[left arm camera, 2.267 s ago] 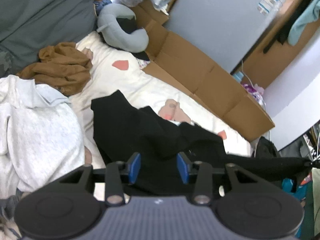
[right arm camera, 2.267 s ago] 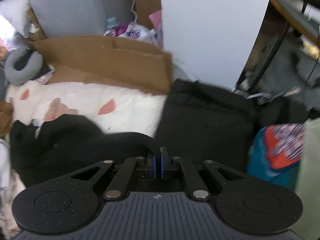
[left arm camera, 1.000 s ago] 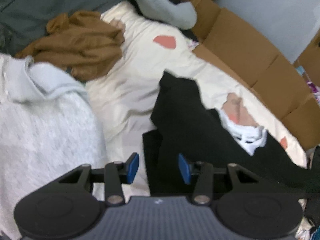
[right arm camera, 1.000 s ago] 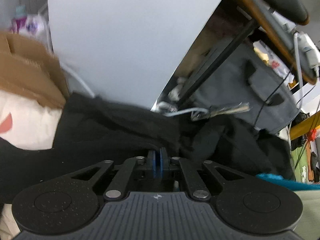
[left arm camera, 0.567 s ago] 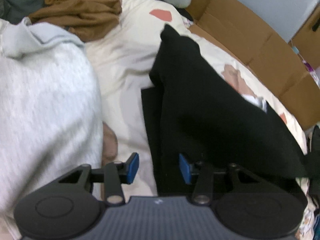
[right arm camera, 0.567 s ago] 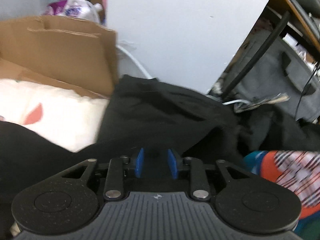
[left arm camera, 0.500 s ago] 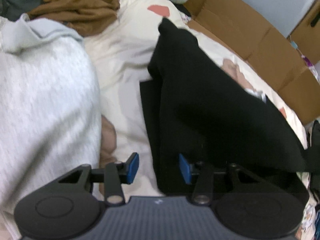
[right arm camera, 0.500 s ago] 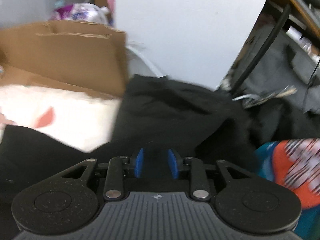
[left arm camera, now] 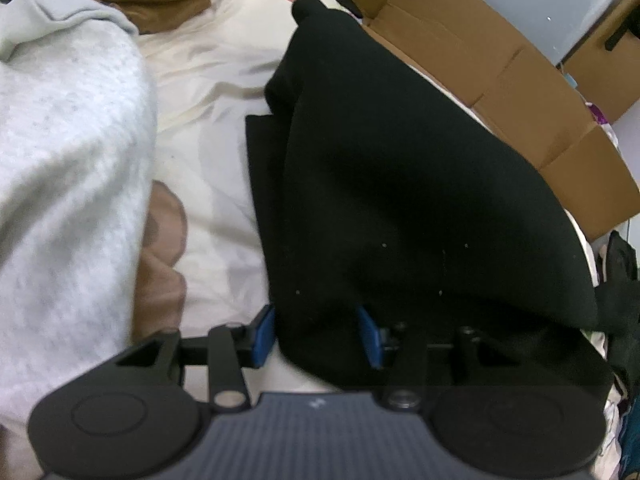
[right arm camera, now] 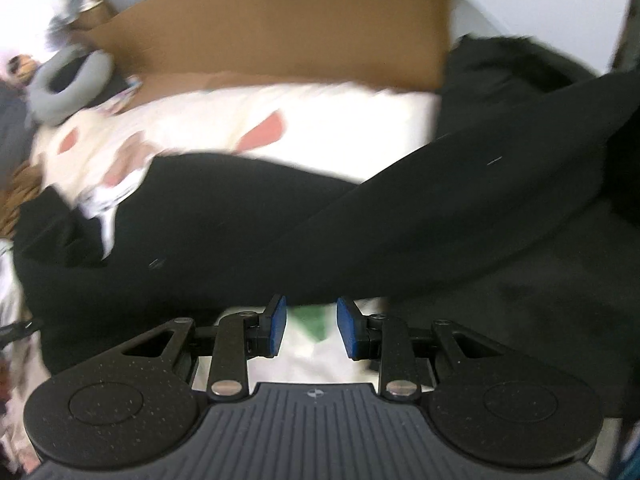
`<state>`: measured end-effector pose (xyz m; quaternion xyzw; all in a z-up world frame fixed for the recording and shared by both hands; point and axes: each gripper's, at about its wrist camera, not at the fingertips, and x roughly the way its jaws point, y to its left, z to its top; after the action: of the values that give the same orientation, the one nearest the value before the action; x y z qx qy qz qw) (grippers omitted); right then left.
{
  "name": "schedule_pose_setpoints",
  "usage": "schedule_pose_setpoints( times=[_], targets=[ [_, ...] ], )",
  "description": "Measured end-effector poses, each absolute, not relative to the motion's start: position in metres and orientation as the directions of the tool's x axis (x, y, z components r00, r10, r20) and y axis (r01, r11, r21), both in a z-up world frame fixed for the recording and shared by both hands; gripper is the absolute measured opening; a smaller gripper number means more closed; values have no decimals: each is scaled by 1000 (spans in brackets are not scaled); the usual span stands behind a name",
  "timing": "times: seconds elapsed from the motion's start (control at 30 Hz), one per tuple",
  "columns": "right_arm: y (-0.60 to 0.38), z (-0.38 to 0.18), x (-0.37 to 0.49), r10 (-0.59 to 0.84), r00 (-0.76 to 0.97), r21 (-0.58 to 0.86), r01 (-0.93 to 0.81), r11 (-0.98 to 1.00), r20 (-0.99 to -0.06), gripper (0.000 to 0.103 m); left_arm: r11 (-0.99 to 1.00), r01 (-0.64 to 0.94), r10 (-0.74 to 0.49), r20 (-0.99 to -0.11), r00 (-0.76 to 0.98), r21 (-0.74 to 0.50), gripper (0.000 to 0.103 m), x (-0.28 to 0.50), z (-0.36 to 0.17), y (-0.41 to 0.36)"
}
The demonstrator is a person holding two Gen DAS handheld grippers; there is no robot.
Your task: Fold clothes
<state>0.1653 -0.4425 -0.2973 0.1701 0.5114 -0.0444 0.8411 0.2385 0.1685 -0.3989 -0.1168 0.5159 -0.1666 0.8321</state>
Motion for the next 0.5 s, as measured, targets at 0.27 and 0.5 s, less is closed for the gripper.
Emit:
schedule_pose_setpoints(
  times=[0.27,0.5],
  targets=[
    [-407,-317,162,193,467,298,161,941,-863,36,914,188,-406,-805,433,-360,47,239,-399,160],
    [-375,-334,162,275,436,340,76,937,-857,41,905,167,-422,-782,458,-391,48,243,-403,159]
  ],
)
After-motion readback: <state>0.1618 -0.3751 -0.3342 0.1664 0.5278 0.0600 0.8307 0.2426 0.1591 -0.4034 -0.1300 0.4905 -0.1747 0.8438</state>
